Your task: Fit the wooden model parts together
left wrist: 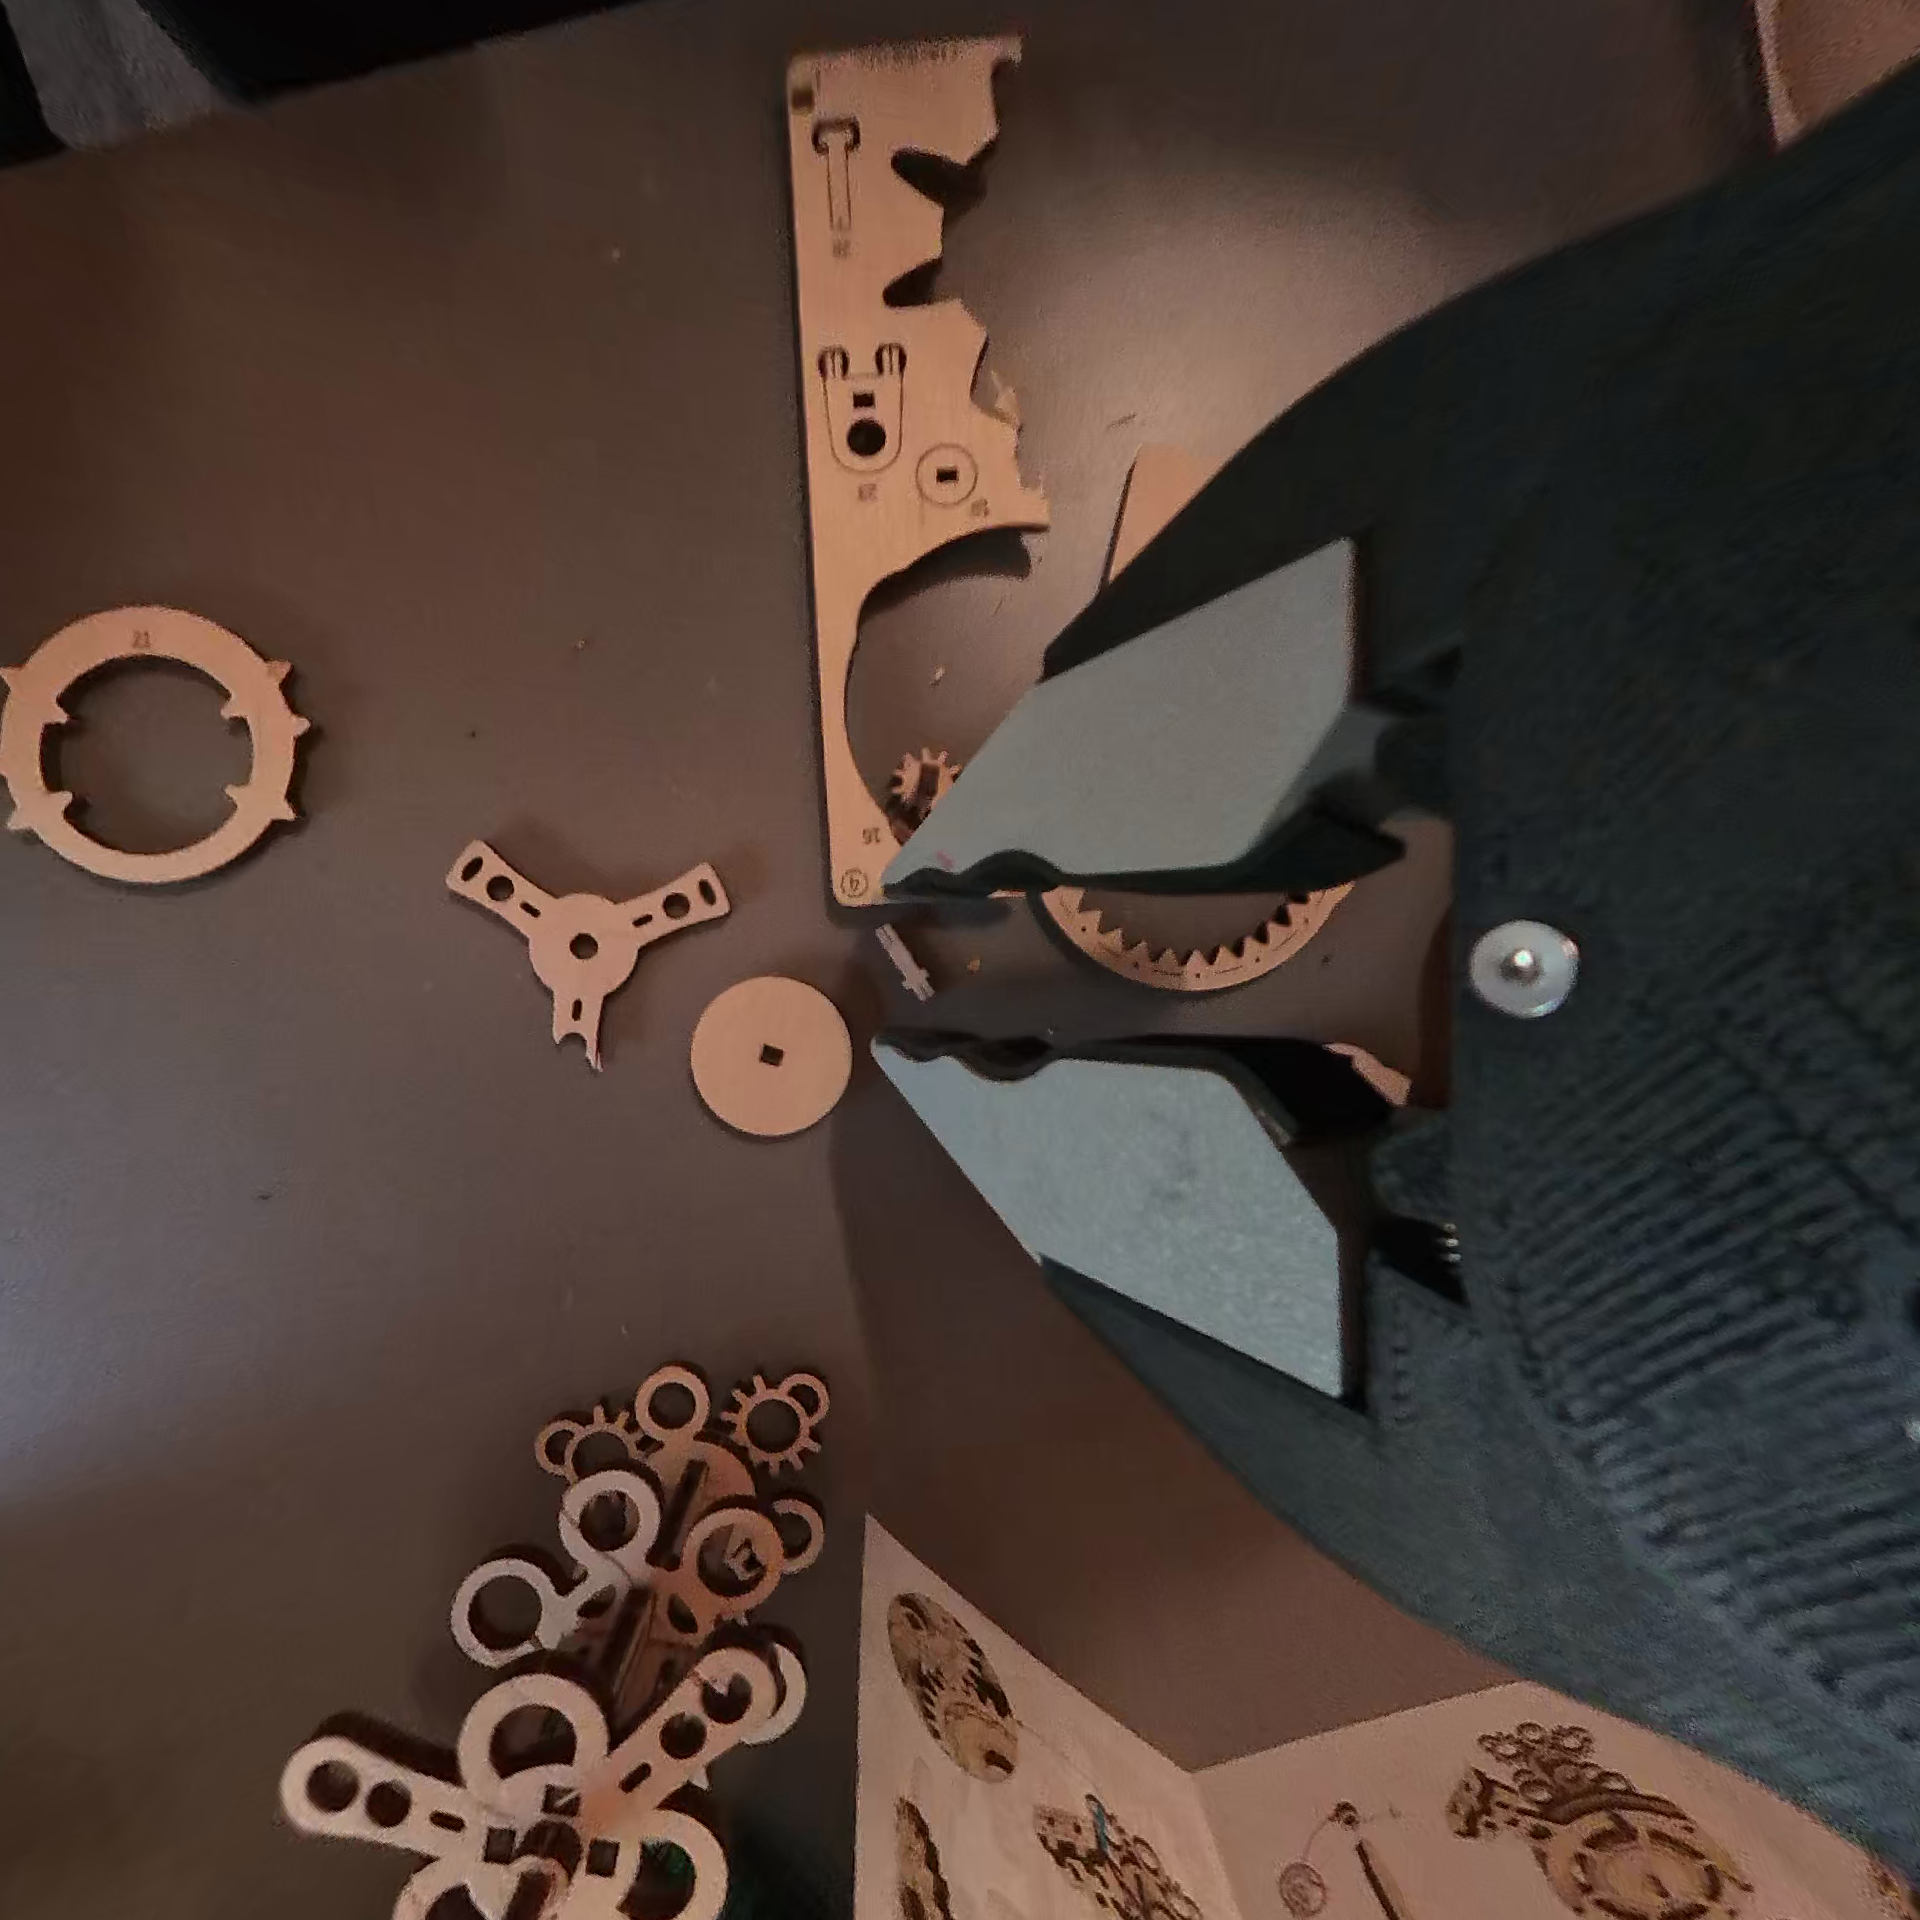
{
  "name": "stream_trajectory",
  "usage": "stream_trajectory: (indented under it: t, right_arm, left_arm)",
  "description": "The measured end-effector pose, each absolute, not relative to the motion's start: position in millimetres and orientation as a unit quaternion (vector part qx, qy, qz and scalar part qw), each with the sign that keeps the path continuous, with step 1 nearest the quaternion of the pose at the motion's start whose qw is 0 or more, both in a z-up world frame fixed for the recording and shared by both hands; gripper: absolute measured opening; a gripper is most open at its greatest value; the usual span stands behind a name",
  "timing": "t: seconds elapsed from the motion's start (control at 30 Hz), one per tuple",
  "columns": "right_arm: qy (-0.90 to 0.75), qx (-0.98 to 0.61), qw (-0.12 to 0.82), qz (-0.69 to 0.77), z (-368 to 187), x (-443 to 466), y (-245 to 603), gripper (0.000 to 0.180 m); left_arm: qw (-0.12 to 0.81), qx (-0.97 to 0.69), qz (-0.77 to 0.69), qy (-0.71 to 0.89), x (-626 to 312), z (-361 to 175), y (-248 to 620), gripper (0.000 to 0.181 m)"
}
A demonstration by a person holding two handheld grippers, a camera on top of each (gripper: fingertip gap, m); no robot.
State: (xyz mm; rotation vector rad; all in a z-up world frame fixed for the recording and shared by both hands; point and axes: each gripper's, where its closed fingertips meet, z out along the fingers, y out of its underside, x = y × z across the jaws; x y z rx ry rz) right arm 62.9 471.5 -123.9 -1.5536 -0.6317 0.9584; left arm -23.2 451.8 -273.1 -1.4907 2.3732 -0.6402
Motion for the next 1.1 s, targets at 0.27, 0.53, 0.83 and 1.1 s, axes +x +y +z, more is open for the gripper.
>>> stream_trajectory:
  t: [0.27,0.53,0.83,1.1]
  right_arm:
    - [-0.264,-0.659,0.573,0.41,-123.0,65.8,469.8,0.0]
    - [-0.263,-0.665,0.571,0.403,-126.6,66.3,472.2,0.0]
    - [-0.263,-0.682,0.564,0.384,-139.3,67.7,481.0,0.0]
    - [-0.265,-0.703,0.559,0.352,-156.9,70.4,489.0,0.0]
  left_arm:
    - [0.147,-0.537,-0.194,0.808,-26.7,-263.6,474.7,0.022]
    - [0.356,-0.668,-0.228,0.612,-61.0,-175.4,528.1,0.026]
    - [0.432,-0.733,-0.256,0.459,-153.1,-170.6,525.2,0.027]
    - [0.446,-0.722,-0.294,0.44,-178.1,-188.7,522.6,0.025]
